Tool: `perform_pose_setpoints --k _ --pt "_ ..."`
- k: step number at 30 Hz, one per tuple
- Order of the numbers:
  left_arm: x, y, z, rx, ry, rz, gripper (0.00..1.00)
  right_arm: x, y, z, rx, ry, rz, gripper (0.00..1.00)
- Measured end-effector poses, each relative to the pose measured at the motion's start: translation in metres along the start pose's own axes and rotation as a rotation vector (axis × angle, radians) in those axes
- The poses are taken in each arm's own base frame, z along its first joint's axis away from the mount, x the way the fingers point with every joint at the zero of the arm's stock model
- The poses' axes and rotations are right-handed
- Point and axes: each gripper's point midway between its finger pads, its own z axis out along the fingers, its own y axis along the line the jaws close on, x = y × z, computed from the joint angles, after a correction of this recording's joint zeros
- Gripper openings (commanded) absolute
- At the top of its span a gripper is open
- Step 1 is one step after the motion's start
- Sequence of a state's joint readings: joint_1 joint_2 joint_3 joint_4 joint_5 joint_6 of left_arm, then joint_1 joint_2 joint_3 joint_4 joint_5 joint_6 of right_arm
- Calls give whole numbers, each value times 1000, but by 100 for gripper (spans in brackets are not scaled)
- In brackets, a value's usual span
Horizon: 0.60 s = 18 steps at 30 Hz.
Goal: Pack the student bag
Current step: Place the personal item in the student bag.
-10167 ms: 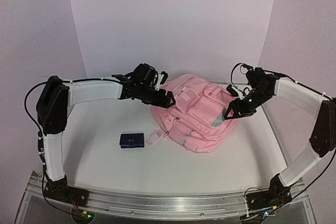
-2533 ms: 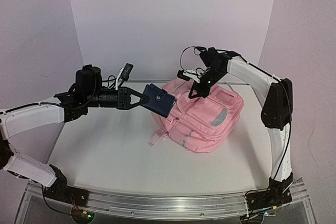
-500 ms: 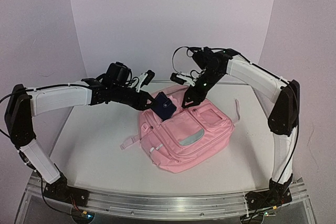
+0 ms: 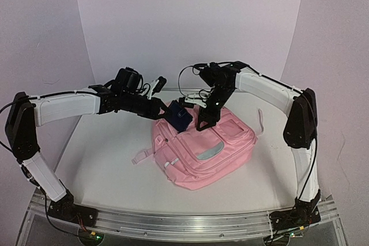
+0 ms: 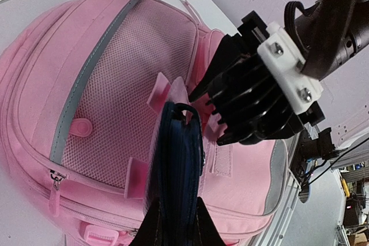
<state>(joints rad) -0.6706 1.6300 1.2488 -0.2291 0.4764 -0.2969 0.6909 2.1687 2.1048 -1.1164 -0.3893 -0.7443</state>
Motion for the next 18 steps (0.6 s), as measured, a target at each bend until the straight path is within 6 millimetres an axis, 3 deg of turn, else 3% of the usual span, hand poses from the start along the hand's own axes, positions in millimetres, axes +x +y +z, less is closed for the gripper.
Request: perform_pose_setpoints --k 5,12,18 --pt "1 3 1 11 7 -26 0 6 5 3 -29 23 -17 41" --pt "1 2 1 36 12 -39 0 -4 10 -7 -66 -23 -44 2" --pt "3 2 7 78 23 -43 0 -5 13 -12 -81 -26 -46 0"
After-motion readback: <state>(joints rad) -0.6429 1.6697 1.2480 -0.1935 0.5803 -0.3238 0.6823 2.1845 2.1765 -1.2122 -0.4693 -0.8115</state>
